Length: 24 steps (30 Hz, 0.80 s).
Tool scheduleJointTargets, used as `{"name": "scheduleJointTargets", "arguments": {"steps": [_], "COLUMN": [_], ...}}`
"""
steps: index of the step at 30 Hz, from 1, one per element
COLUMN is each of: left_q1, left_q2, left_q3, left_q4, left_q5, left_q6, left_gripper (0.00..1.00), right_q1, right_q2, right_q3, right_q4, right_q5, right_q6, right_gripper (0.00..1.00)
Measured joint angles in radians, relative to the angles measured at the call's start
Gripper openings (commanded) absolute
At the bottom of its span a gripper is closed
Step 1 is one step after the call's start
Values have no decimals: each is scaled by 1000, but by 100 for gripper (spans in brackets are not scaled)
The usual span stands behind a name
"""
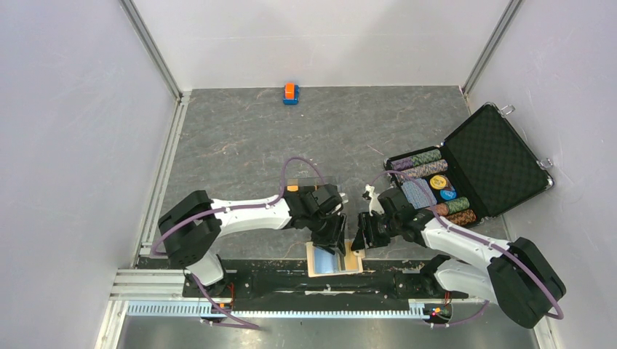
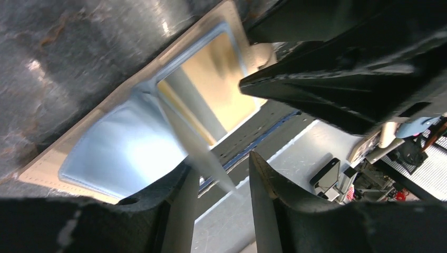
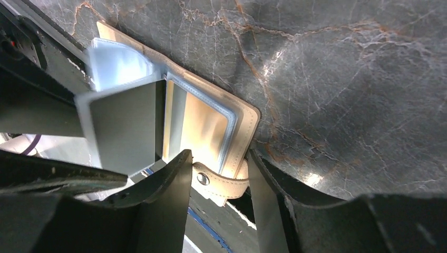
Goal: Put the credit cards into the card holder
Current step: Insert the credit card into the card holder.
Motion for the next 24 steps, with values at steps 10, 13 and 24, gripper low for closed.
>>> {"name": "scheduleJointTargets", "arguments": {"steps": [10, 13, 24], "left_q1": [0, 0, 15], "left_q2": [70, 100, 95], "left_q3": [29, 29, 33], "left_q4": [158, 172, 212], "left_q5": [109, 123, 136], "left_q6": [-2, -2, -2], "left_gripper": [44, 44, 48], "right_q1": [-8, -30, -55], "right_q2": [-68, -110, -120], "right_q3": [20, 27, 62], "right_q4": [-37, -45, -72], "right_q5": [61, 87, 110], "right_q6": [6, 14, 6], "right_gripper": [57, 62, 77]}}
